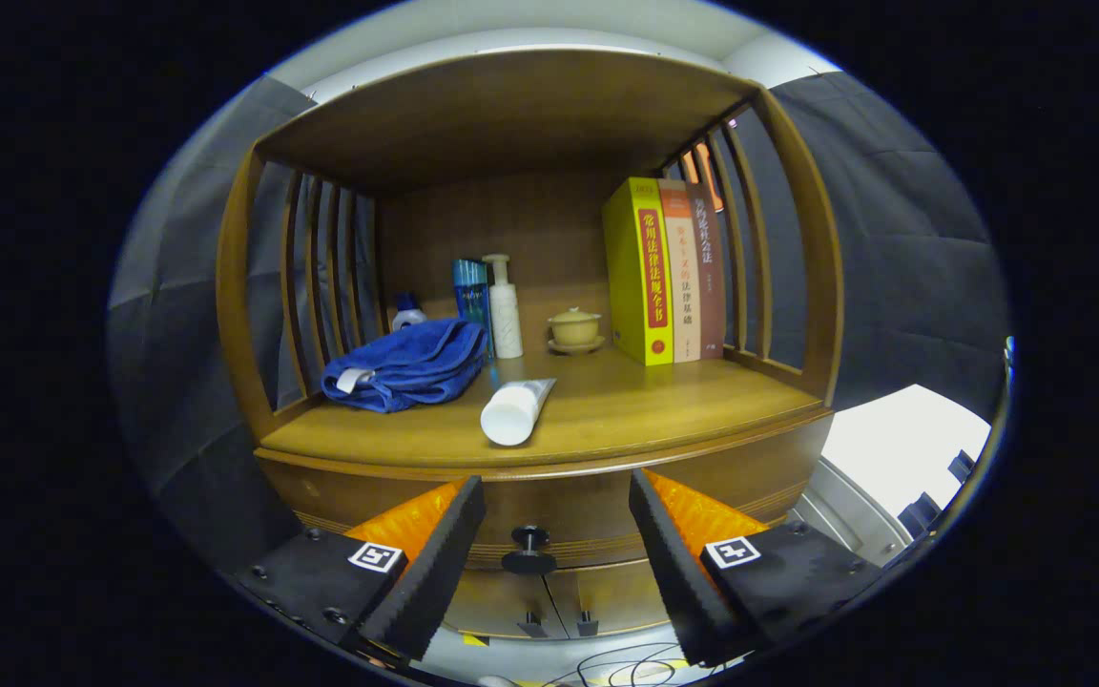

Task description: Pull open the drawer, take out the items inside it, and place them on the countertop above the cabinet.

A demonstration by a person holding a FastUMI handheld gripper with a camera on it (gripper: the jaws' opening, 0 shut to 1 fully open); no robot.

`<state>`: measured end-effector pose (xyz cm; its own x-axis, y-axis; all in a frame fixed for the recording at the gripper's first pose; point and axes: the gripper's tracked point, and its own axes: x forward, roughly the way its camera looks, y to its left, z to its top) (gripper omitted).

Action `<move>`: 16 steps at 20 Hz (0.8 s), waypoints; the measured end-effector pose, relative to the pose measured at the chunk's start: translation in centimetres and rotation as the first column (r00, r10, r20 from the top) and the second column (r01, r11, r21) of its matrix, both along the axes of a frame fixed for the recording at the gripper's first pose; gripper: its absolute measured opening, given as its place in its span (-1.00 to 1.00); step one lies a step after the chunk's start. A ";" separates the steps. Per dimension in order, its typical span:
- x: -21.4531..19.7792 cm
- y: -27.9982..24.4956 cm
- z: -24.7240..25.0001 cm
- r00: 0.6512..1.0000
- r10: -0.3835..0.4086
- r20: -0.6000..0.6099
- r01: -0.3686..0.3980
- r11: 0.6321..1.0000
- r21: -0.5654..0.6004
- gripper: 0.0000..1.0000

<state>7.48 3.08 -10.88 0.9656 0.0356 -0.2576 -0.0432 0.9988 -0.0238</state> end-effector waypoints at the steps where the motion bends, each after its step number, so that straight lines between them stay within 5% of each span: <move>1: -0.6 -0.4 1.1 1.000 -0.003 0.023 0.003 1.000 -0.005 0.99; 9: -6.2 -1.1 9.6 0.983 0.001 0.186 0.005 1.000 -0.028 0.99; 16: -9.7 -1.6 11.8 0.973 -0.015 0.231 0.017 1.000 -0.007 0.98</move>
